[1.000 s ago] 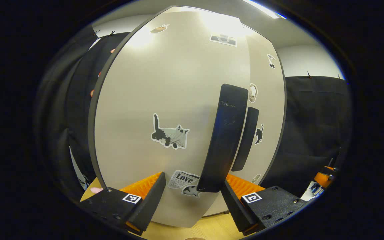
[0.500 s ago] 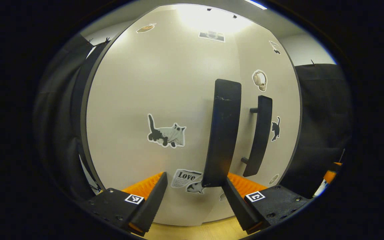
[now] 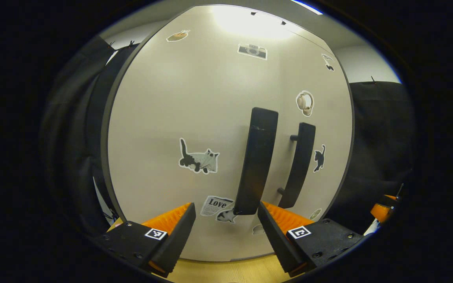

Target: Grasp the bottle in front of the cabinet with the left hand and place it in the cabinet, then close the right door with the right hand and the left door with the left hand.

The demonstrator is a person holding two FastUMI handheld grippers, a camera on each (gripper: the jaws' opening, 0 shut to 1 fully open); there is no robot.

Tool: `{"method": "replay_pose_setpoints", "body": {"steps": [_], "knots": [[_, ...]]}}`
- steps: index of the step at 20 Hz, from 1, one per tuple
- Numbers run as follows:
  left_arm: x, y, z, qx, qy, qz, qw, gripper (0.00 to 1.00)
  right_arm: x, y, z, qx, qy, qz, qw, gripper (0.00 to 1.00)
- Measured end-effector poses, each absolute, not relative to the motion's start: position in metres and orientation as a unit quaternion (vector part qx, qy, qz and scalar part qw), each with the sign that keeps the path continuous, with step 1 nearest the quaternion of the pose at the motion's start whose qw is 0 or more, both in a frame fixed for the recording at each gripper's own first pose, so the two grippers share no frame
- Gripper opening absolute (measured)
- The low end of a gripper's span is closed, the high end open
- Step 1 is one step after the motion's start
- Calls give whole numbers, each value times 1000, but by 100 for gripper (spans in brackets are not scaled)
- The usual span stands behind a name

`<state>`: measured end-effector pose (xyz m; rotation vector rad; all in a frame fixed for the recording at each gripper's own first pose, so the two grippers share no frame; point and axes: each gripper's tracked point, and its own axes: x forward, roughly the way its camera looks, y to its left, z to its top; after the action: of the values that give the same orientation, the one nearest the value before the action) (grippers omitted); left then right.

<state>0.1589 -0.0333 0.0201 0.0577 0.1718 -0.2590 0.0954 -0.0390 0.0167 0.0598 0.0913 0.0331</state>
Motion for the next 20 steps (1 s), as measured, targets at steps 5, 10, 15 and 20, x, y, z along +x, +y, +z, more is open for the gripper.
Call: {"method": "replay_pose_setpoints", "body": {"steps": [5, 10, 15, 20], "knots": [[122, -13, 69, 26, 55, -122, 991, 94, 89, -36, 48, 26, 23, 28, 999, 97], [78, 6, 121, 5, 23, -119, 993, 94, 79, -32, 75, 29, 12, 40, 999, 96], [41, 19, 161, 2, 2, -121, 993, 94, 64, -34, 102, 43, 0, 49, 998, 97], [17, 29, 197, 42, -32, -114, 992, 94, 52, -41, 122, 42, -10, 53, 998, 97]]}}
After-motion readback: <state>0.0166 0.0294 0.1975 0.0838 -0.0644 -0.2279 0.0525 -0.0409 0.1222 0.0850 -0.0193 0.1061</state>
